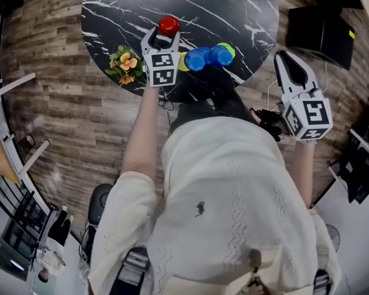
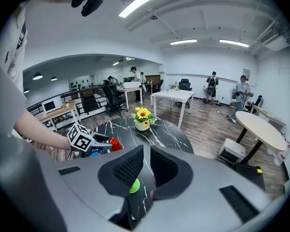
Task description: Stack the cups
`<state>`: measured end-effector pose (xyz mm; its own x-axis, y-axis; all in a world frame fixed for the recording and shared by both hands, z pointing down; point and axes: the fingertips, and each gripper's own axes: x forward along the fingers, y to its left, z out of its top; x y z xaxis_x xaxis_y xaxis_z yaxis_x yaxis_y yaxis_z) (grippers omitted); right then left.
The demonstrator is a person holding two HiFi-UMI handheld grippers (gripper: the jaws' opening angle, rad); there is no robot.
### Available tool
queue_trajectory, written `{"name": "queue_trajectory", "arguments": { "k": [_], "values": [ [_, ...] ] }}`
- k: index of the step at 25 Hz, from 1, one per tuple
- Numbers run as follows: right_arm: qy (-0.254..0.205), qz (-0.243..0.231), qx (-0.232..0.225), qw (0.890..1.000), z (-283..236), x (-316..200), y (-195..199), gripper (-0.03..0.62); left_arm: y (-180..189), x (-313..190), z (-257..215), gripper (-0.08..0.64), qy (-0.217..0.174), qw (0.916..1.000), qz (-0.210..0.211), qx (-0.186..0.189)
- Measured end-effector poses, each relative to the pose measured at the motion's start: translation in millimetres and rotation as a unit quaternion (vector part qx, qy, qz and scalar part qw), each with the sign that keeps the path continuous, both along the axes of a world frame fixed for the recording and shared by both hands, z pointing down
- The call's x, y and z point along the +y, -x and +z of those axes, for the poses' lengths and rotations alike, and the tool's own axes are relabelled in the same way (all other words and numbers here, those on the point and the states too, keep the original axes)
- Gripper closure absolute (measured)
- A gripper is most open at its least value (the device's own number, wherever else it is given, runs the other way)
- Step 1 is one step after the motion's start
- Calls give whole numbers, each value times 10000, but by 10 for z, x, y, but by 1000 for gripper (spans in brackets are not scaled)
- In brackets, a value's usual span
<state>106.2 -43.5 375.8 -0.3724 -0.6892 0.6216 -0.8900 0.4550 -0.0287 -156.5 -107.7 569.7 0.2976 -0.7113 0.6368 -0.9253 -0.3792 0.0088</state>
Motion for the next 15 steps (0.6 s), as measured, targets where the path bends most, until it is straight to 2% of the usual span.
{"name": "queue_trajectory", "arguments": {
  "k": [7,9,15],
  "values": [
    [53,198,72,9998,38,34,-54,538,24,-142,198,302,176,9996,70,-187],
    [56,225,87,9997,37,46,-74,538,18,-159,214,325,153,9995,50,-257],
    [6,194,68,9998,10,47,-75,540,61,-120,77,330,16,9997,-32,-233]
  ]
}}
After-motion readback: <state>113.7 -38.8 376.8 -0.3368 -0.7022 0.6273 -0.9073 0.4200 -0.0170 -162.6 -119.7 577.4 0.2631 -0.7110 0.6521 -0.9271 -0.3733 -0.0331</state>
